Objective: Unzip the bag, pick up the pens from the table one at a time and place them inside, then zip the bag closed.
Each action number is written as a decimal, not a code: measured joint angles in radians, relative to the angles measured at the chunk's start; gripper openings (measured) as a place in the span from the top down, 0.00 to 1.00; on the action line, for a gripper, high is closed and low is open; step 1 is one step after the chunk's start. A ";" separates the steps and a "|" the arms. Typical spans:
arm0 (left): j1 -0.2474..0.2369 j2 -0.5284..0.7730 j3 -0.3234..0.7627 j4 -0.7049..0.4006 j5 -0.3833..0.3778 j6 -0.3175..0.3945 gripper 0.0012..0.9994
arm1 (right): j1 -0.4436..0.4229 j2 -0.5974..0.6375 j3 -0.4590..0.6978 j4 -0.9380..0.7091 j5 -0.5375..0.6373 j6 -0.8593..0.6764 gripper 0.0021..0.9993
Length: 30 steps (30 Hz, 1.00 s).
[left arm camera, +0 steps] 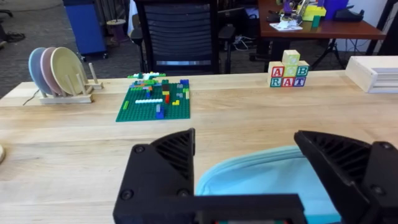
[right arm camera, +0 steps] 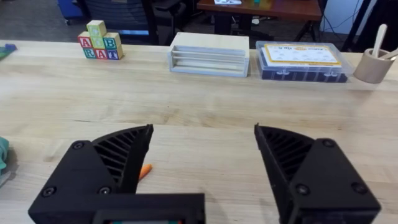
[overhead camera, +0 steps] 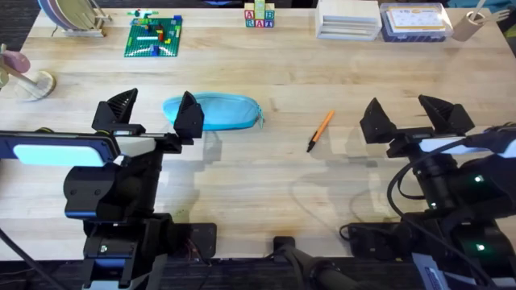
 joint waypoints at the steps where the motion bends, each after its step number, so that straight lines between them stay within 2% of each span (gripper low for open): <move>1: 0.000 0.000 0.000 0.000 0.000 0.002 0.01 | 0.000 0.000 0.000 0.000 0.000 0.000 0.00; 13: 0.000 0.000 0.000 0.001 0.000 0.003 0.00 | 0.000 0.000 0.000 0.000 0.000 0.000 0.00; 20: 0.000 0.000 0.000 0.074 0.000 0.007 0.00 | 0.000 0.000 0.003 -0.003 0.000 0.010 0.00; 25: 0.000 0.000 0.039 -0.010 0.000 0.010 0.01 | 0.000 0.000 0.044 -0.030 -0.001 0.016 0.00; 30: 0.000 0.000 0.163 -0.175 -0.003 0.011 0.01 | 0.000 0.002 0.157 -0.128 -0.001 0.017 0.00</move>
